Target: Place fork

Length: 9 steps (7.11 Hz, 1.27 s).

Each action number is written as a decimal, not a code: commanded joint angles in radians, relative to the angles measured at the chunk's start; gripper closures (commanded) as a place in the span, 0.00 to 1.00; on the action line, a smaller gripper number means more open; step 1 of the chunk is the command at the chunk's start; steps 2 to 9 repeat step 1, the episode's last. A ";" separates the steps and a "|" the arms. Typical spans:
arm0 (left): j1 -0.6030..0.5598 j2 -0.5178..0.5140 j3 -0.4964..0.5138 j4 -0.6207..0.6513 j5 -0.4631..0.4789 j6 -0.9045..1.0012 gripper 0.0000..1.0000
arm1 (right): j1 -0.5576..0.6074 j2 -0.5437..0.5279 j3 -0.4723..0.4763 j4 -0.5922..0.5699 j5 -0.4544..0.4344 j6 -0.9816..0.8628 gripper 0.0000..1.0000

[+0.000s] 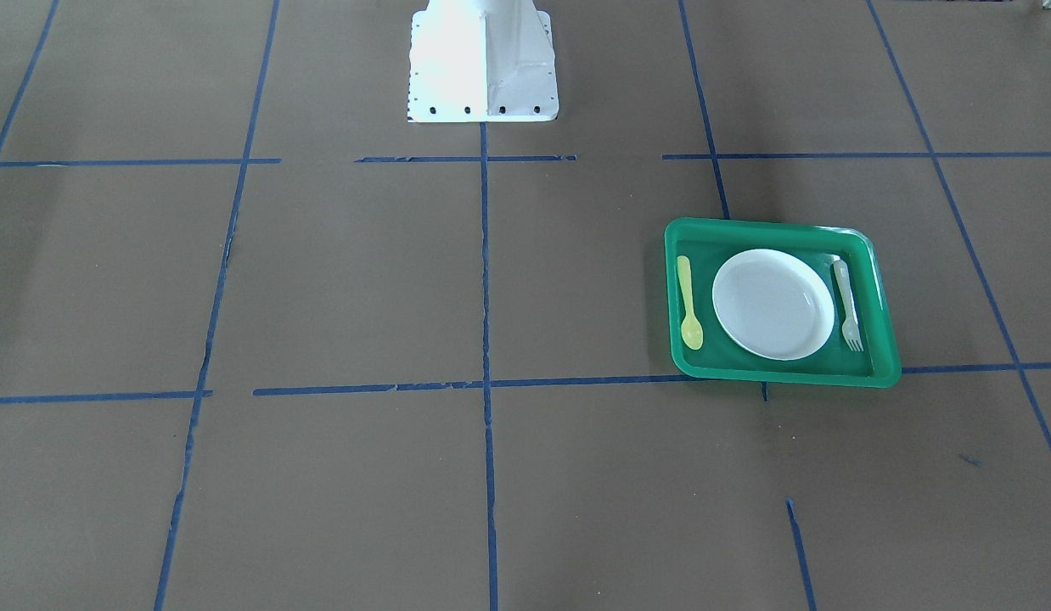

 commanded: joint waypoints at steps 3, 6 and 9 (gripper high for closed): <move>-0.002 0.000 0.000 0.000 0.000 0.000 0.00 | 0.000 0.000 -0.001 0.000 0.000 -0.001 0.00; -0.002 0.000 0.000 0.000 0.000 0.000 0.00 | 0.000 0.000 -0.001 0.000 0.000 -0.001 0.00; -0.002 0.000 0.000 0.000 0.000 0.000 0.00 | 0.000 0.000 -0.001 0.000 0.000 -0.001 0.00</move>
